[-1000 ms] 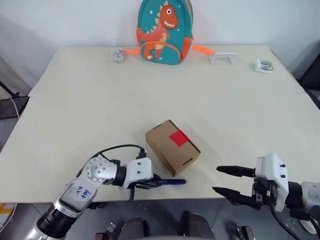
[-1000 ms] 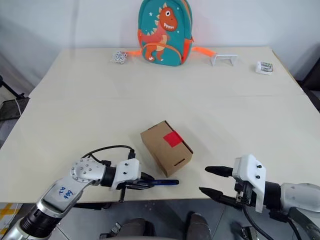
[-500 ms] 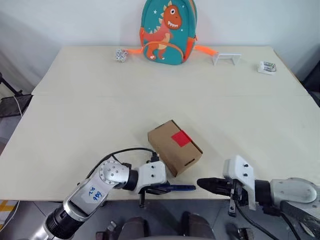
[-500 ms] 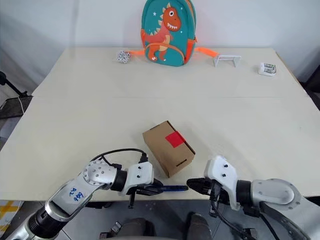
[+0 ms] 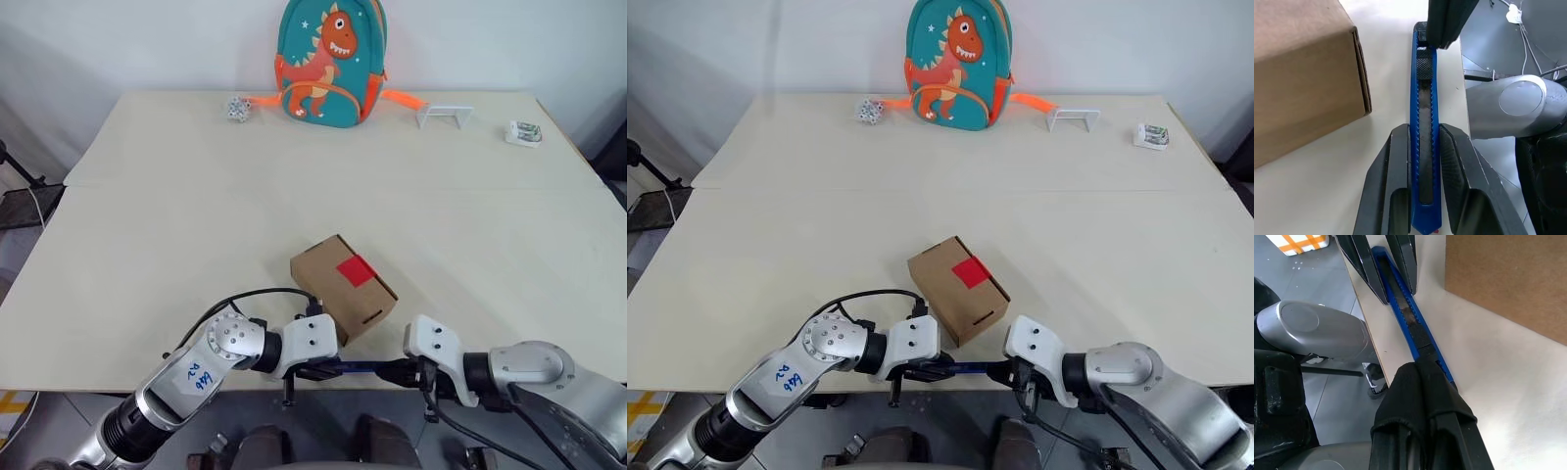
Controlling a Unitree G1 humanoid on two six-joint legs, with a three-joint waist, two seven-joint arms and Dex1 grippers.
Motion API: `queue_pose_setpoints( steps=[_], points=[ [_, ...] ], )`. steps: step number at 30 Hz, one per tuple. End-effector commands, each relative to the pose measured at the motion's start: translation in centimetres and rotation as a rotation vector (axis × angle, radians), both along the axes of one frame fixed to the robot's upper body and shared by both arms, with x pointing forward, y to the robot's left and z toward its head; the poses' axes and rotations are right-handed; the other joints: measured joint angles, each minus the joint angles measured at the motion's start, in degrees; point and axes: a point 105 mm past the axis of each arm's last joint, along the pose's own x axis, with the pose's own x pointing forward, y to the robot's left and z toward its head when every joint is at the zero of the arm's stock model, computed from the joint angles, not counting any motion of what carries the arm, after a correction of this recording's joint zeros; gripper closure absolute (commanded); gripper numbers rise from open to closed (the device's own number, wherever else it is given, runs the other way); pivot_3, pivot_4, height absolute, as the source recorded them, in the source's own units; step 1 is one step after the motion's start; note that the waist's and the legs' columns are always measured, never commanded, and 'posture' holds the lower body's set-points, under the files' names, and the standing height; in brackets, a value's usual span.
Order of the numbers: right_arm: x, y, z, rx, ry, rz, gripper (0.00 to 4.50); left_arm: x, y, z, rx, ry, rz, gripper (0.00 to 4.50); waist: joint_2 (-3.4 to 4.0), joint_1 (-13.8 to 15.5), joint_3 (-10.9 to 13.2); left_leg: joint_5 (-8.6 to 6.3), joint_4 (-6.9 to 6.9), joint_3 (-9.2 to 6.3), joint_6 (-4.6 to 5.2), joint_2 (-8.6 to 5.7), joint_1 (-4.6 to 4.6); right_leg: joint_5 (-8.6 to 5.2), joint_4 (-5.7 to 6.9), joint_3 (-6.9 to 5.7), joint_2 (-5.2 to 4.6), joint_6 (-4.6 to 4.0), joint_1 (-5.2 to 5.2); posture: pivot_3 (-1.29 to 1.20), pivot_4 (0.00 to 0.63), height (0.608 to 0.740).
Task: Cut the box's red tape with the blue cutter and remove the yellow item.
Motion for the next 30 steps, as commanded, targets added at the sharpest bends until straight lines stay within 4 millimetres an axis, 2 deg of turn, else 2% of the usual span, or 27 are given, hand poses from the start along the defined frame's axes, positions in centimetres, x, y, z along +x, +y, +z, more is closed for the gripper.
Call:
queue_pose_setpoints(
  steps=[1, 8, 18, 23, 30],
  points=[
    [0.6, -0.2, -0.1, -0.004, -0.012, -0.022, 4.46, -0.1, 0.2, -0.8, 0.034, 0.014, 0.017, 4.03, -0.04, 0.0, 0.0, 0.00, 0.01, 0.00, 0.00, 0.00, 0.00, 0.00, 0.01, 0.00, 0.00, 0.00, 0.00, 0.00, 0.150, 0.740],
    [1.0, -0.3, 0.2, 0.019, -0.002, -0.034, 4.46, 0.1, 0.6, -0.8, 0.049, -0.001, 0.020, 4.03, -0.08, -0.1, 0.0, 0.00, 0.04, -0.01, 0.00, 0.02, 0.01, 0.01, 0.03, 0.00, 0.00, -0.02, 0.00, 0.00, 0.150, 0.740],
    [1.1, -0.8, -1.0, -0.025, 0.038, -0.040, 4.46, 0.8, 0.6, -0.6, 0.049, -0.027, 0.032, 4.03, -0.08, -0.1, 0.0, 0.00, 0.09, 0.00, 0.00, 0.02, 0.00, 0.01, 0.04, 0.00, 0.00, -0.02, 0.01, 0.00, 0.150, 0.740],
    [0.8, -0.2, -1.2, -0.011, 0.047, -0.020, 4.46, 0.8, 0.7, -0.5, 0.051, -0.028, 0.039, 4.03, -0.12, -0.1, -0.1, 0.00, 0.10, -0.01, 0.00, 0.03, 0.01, 0.01, 0.05, 0.00, 0.00, -0.03, 0.02, 0.00, 0.150, 0.740],
    [0.8, 1.8, -1.4, 0.016, 0.031, 0.041, 4.46, 1.0, 0.7, -0.5, 0.051, -0.029, 0.051, 4.03, -0.42, -0.4, -0.3, 0.00, 0.10, -0.01, 0.00, 0.06, 0.09, 0.02, 0.09, 0.00, 0.01, -0.08, 0.06, 0.00, 0.150, 0.740]
  ],
)
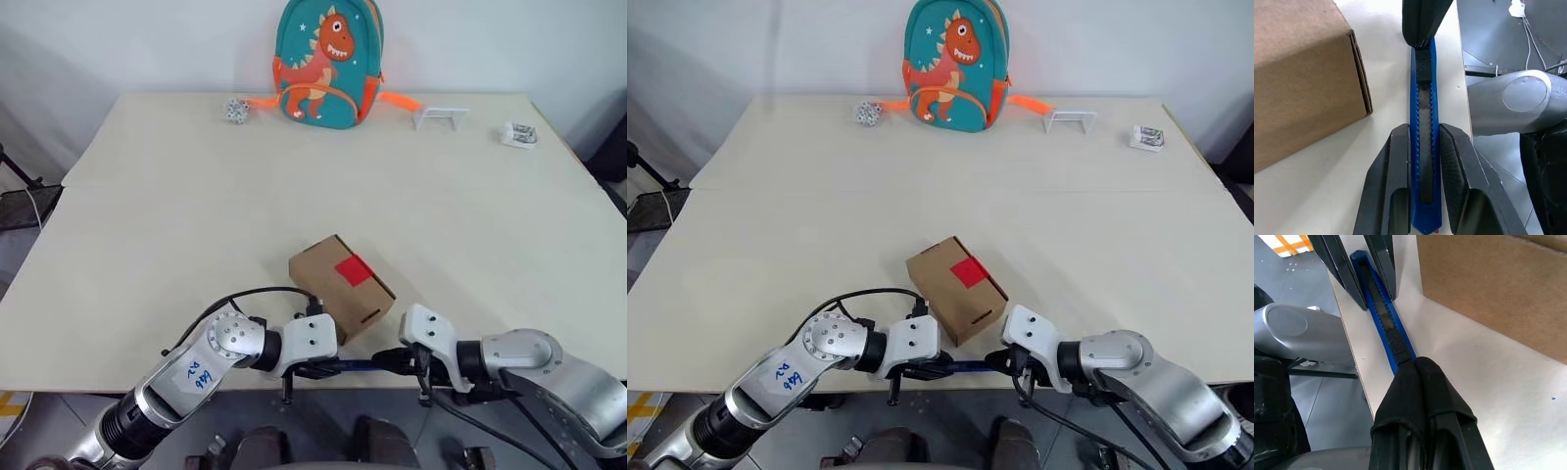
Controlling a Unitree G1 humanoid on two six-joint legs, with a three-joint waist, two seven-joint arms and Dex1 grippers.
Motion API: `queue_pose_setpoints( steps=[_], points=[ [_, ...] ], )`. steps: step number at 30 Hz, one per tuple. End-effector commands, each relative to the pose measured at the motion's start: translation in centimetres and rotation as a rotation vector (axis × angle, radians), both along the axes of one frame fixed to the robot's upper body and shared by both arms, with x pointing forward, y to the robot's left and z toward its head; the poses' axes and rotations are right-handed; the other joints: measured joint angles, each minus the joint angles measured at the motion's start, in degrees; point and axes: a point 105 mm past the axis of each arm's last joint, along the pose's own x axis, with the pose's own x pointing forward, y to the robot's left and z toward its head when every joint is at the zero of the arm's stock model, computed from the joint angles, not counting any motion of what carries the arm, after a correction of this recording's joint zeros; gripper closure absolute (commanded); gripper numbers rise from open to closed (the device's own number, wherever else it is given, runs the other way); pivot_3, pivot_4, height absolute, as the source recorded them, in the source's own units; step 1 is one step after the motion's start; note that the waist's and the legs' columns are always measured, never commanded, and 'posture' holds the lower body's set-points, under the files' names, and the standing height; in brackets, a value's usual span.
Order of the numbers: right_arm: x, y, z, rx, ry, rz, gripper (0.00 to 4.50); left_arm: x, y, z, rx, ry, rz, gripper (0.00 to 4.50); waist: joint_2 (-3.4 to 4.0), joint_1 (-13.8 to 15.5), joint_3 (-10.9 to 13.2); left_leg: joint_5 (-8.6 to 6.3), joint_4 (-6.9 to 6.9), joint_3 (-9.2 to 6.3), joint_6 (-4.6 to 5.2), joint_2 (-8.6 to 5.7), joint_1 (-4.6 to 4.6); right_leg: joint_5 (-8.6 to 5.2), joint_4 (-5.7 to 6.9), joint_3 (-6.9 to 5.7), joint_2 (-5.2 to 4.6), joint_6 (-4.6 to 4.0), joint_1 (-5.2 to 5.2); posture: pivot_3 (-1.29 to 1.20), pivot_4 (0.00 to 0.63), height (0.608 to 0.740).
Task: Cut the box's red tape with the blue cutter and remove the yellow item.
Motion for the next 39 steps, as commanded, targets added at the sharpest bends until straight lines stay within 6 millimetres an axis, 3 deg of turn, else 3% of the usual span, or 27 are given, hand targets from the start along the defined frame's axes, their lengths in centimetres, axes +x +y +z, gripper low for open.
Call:
queue_pose_setpoints(
  steps=[1, 14, 33, 39],
  points=[
    [-0.7, 1.3, -1.1, 0.010, 0.038, 0.034, 4.46, 0.7, 0.3, -0.5, 0.023, -0.010, 0.049, 4.03, -0.09, -0.2, -0.1, 0.00, 0.00, 0.02, 0.00, 0.02, 0.03, 0.02, 0.00, 0.01, 0.00, -0.05, 0.01, 0.00, 0.150, 0.740],
    [-0.8, 3.2, -1.3, 0.030, 0.031, 0.087, 4.46, 0.7, 0.2, -0.4, 0.021, -0.010, 0.055, 4.03, -0.21, -0.1, -0.5, 0.09, 0.02, 0.00, -0.02, 0.14, 0.05, 0.02, 0.09, 0.01, 0.09, -0.36, -0.06, 0.00, 0.150, 0.740],
    [-0.2, 5.5, 0.2, 0.090, 0.006, 0.130, 4.46, 1.1, 0.3, -0.4, 0.025, -0.016, 0.054, 4.03, -0.04, 0.0, -0.5, 0.10, 0.02, -0.02, -0.01, 0.14, -0.05, 0.00, 0.14, 0.01, 0.09, -0.44, -0.16, 0.00, 0.150, 0.740],
    [-0.2, 3.7, 0.5, 0.087, 0.004, 0.102, 4.46, 1.3, 0.4, -0.4, 0.023, -0.026, 0.047, 4.03, -0.02, 0.2, -0.5, 0.08, 0.02, -0.02, 0.01, 0.11, -0.16, 0.00, 0.04, -0.05, 0.09, -0.44, -0.16, 0.00, 0.150, 0.740]
  ],
)
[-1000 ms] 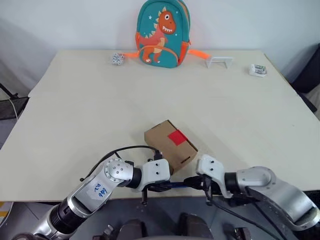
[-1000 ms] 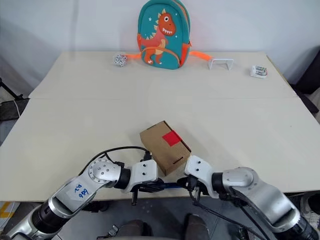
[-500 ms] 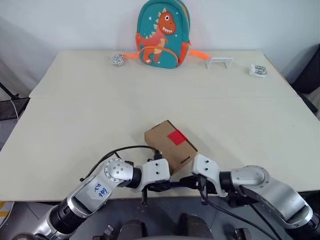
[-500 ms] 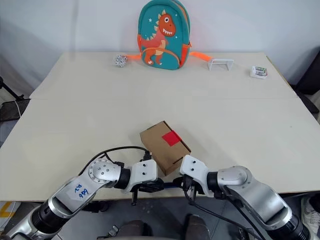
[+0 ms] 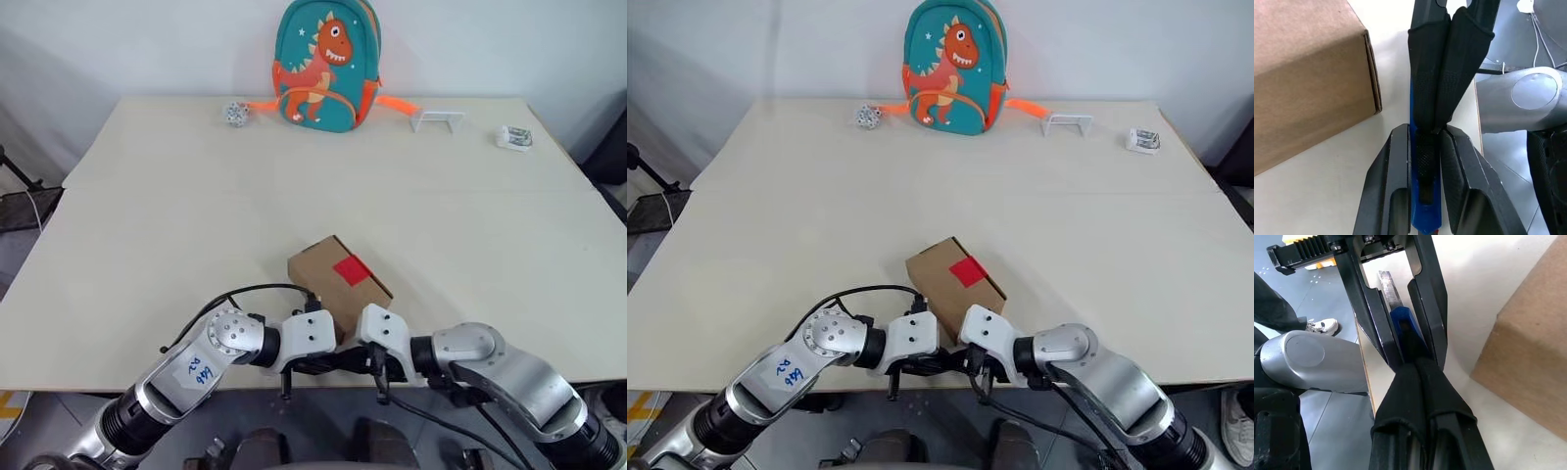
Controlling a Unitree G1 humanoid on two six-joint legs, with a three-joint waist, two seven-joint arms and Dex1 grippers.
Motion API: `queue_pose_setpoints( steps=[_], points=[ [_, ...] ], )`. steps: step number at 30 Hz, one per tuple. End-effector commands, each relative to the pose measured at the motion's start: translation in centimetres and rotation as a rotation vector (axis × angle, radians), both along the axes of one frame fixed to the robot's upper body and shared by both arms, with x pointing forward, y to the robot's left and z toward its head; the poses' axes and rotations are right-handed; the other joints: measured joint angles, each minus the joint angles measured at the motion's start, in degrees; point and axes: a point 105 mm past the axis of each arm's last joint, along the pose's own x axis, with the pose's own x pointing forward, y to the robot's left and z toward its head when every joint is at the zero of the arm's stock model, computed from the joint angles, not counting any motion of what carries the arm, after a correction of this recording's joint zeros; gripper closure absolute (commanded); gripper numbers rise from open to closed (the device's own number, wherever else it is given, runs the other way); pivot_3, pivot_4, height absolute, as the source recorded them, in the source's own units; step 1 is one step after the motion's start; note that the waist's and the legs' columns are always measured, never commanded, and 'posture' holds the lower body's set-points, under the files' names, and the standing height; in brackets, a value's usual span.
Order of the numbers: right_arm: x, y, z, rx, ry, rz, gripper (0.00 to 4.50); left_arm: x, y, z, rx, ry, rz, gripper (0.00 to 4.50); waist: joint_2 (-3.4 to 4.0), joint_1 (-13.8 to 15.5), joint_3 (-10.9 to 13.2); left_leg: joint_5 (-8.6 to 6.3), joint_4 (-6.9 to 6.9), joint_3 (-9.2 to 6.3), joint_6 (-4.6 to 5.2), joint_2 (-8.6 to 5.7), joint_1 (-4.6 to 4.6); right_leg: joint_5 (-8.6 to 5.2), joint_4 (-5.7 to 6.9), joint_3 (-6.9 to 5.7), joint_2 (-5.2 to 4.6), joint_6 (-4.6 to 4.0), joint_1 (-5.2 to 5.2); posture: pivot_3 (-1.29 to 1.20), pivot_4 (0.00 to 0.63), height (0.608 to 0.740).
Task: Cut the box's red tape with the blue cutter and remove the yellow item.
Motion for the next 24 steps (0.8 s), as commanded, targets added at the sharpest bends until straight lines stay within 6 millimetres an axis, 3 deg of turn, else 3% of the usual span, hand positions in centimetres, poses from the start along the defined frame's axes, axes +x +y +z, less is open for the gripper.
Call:
queue_pose_setpoints(
  steps=[1, 9, 12, 15, 20, 24],
  points=[
    [-0.6, -0.8, 0.8, 0.022, -0.006, 0.014, 4.46, 0.7, 0.6, -0.3, 0.024, -0.021, 0.035, 4.03, 0.00, 0.0, 0.0, -0.01, 0.00, 0.00, 0.01, 0.00, -0.01, 0.00, -0.03, 0.00, 0.00, 0.00, 0.00, 0.00, 0.150, 0.740],
    [-2.2, -4.2, 4.9, 0.167, 0.027, 0.004, 4.46, 0.6, 1.6, 0.9, -0.064, -0.136, -0.037, 4.03, 0.09, -0.3, 0.1, -0.02, -0.16, -0.01, 0.01, 0.02, -0.04, 0.01, -0.09, -0.03, 0.01, 0.02, -0.09, 0.00, 0.150, 0.740],
    [-3.1, -5.6, 6.8, 0.260, 0.131, -0.030, 4.46, 0.4, 2.6, 1.9, -0.115, -0.216, -0.081, 4.03, 0.16, -0.2, 0.2, -0.02, -0.29, -0.01, 0.00, 0.04, -0.03, 0.01, -0.10, -0.07, 0.01, 0.02, -0.13, 0.00, 0.150, 0.740],
    [-4.3, -6.8, 8.7, 0.341, 0.255, -0.042, 3.92, -0.3, 3.4, 3.2, -0.180, -0.293, -0.158, 4.03, 0.28, -0.1, 0.3, -0.03, -0.34, 0.00, 0.00, 0.04, -0.04, 0.01, -0.16, -0.08, 0.00, 0.02, -0.13, 0.00, 0.150, 0.740],
    [-4.8, -9.0, 12.3, 0.404, 0.384, -0.115, 2.29, -1.9, 4.7, 6.0, -0.319, -0.406, -0.293, 4.03, 0.37, -0.1, 0.5, -0.07, -0.32, 0.03, 0.07, 0.01, -0.05, 0.01, -0.22, -0.06, -0.06, 0.02, -0.10, 0.00, 0.150, 0.740],
    [-3.9, -9.3, 14.9, 0.436, 0.407, -0.178, 0.88, -1.0, 5.0, 7.5, -0.299, -0.537, -0.334, 4.03, 0.37, -0.1, 0.5, -0.07, -0.32, 0.07, 0.07, 0.01, -0.02, 0.02, -0.19, -0.07, -0.05, 0.03, -0.09, 0.00, 0.150, 0.740]
  ],
)
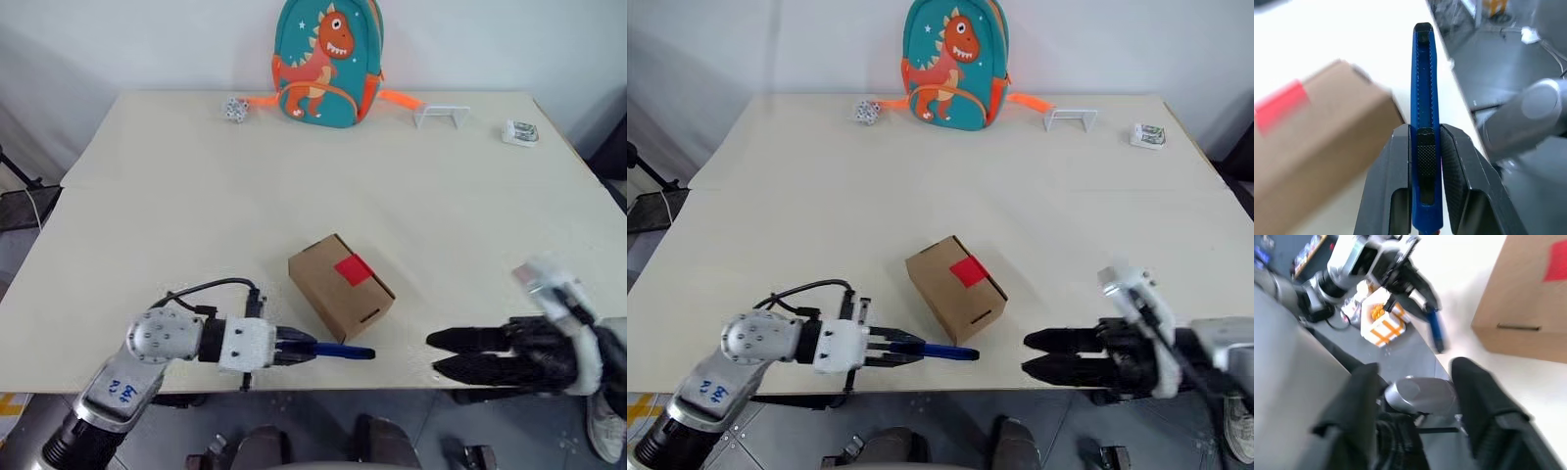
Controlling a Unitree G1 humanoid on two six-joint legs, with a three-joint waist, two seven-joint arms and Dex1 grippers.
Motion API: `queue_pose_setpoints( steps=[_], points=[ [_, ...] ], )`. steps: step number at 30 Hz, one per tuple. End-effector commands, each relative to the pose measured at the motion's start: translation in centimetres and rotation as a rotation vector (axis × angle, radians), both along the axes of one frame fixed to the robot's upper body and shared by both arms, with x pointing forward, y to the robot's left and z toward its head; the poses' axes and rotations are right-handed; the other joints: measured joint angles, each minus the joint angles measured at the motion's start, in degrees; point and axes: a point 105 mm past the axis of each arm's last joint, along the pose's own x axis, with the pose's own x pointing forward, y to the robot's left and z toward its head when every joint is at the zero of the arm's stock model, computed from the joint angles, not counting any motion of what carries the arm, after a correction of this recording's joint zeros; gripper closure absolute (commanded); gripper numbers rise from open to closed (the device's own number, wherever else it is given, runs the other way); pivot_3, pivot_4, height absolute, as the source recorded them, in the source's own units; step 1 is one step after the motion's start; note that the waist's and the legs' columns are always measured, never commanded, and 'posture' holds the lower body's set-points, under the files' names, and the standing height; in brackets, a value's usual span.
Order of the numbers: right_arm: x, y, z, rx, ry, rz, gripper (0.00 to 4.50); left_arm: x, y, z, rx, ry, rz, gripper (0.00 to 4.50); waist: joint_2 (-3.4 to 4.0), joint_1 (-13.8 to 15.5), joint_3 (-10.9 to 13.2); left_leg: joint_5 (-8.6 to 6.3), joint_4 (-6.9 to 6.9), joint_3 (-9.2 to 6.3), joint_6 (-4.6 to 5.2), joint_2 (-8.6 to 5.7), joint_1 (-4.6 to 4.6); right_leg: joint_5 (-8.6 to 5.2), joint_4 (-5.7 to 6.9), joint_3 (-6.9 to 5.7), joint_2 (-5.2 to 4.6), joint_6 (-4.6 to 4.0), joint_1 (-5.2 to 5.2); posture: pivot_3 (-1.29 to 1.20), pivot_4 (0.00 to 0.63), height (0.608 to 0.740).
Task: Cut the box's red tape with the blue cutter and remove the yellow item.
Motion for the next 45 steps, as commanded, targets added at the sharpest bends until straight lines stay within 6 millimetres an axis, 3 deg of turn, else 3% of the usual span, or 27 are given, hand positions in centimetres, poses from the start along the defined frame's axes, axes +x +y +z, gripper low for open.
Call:
queue_pose_setpoints(
  steps=[1, 3, 7, 16, 31, 34, 45],
  points=[
    [0.3, 0.4, 2.3, 0.062, 0.013, -0.032, 0.56, 0.7, 0.1, 1.7, -0.012, -0.125, -0.020, 4.03, -0.01, 0.0, 0.0, 0.00, 0.00, 0.00, 0.00, 0.00, 0.00, 0.00, -0.01, -0.02, 0.01, 0.01, 0.00, 0.00, 0.150, 0.740],
    [1.2, 0.9, 2.7, 0.053, 0.012, -0.068, 0.01, 1.7, -0.4, 2.7, -0.016, -0.191, -0.020, 4.03, 0.00, 0.0, 0.1, 0.00, -0.01, 0.02, -0.01, 0.00, 0.00, 0.01, 0.01, -0.02, 0.03, 0.02, 0.00, 0.00, 0.150, 0.740],
    [2.6, 2.1, 2.9, 0.042, -0.021, -0.074, 0.01, 3.7, -1.8, 3.6, 0.021, -0.316, -0.025, 4.03, -0.13, -0.1, 0.1, 0.01, 0.04, 0.03, -0.02, -0.02, -0.08, 0.06, -0.09, -0.05, 0.03, 0.11, -0.01, 0.00, 0.150, 0.740],
    [6.4, 6.1, 0.6, -0.080, -0.009, -0.134, 0.01, 5.0, -4.3, 4.1, 0.013, -0.392, -0.076, 4.03, -0.22, -0.2, 0.2, 0.02, 0.31, 0.20, -0.17, 0.04, -0.85, 0.13, -0.10, -0.57, 0.04, 0.24, -0.43, 0.00, 0.150, 0.740],
    [7.6, 7.3, -2.2, -0.146, 0.111, -0.143, 0.01, 5.0, -5.0, 4.3, -0.003, -0.410, -0.067, 4.03, -0.22, -0.1, 0.2, -0.01, 0.83, 0.10, -0.11, 0.07, -1.12, 0.24, 0.00, -0.60, 0.04, 0.40, -0.42, 0.00, 0.150, 0.740],
    [7.6, 7.3, -2.4, -0.143, 0.123, -0.139, 0.63, 5.0, -5.0, 4.3, 0.000, -0.413, -0.066, 4.03, -0.22, 0.0, 0.2, -0.01, 0.83, 0.09, -0.11, 0.07, -1.13, 0.24, -0.01, -0.61, 0.04, 0.40, -0.42, 0.00, 0.150, 0.740],
    [7.8, 7.8, -2.3, -0.117, 0.122, -0.141, 4.19, 4.7, -5.2, 4.4, -0.020, -0.378, -0.081, 4.03, -0.22, -0.1, 0.2, -0.01, 0.83, 0.09, -0.11, 0.07, -1.13, 0.24, 0.00, -0.61, 0.04, 0.40, -0.42, 0.00, 0.150, 0.740]
  ],
)
